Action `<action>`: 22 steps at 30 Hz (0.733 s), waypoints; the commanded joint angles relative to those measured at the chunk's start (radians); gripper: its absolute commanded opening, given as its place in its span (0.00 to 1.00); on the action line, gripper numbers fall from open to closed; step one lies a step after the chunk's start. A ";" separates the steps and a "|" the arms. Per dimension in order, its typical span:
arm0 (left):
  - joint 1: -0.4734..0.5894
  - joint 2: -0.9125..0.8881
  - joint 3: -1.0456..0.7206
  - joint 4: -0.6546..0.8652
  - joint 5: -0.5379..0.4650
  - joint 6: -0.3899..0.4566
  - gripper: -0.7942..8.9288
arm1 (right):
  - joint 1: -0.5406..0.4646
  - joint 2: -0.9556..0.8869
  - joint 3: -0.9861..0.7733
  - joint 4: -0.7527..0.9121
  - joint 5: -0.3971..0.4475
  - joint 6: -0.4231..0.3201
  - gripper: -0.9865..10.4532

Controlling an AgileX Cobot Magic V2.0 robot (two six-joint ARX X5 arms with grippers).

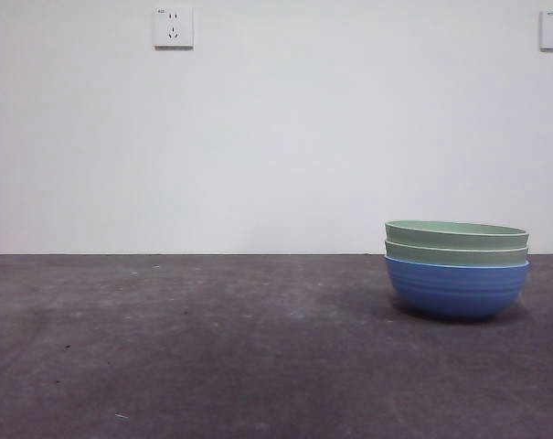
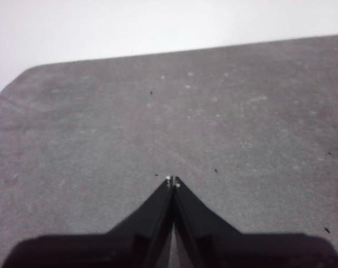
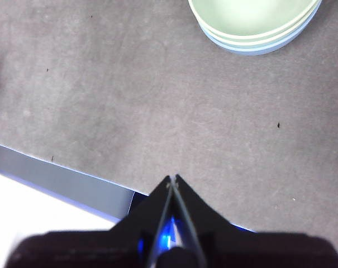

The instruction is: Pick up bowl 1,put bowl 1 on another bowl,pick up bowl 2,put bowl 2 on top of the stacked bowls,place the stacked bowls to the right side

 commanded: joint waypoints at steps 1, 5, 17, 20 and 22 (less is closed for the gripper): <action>0.004 -0.004 -0.011 -0.010 -0.001 -0.039 0.08 | 0.002 -0.001 -0.007 0.003 -0.002 -0.008 0.09; 0.004 -0.004 -0.011 -0.005 0.000 -0.078 0.08 | 0.002 -0.001 -0.007 0.003 -0.001 -0.008 0.09; 0.004 -0.004 -0.011 -0.006 -0.001 -0.076 0.08 | 0.002 -0.001 -0.007 0.003 -0.001 -0.008 0.09; 0.004 -0.004 -0.011 -0.006 -0.001 -0.076 0.08 | 0.002 -0.001 -0.007 0.003 -0.001 -0.008 0.09; 0.004 -0.004 -0.011 -0.006 -0.001 -0.076 0.08 | 0.002 -0.001 -0.007 0.003 -0.002 -0.008 0.09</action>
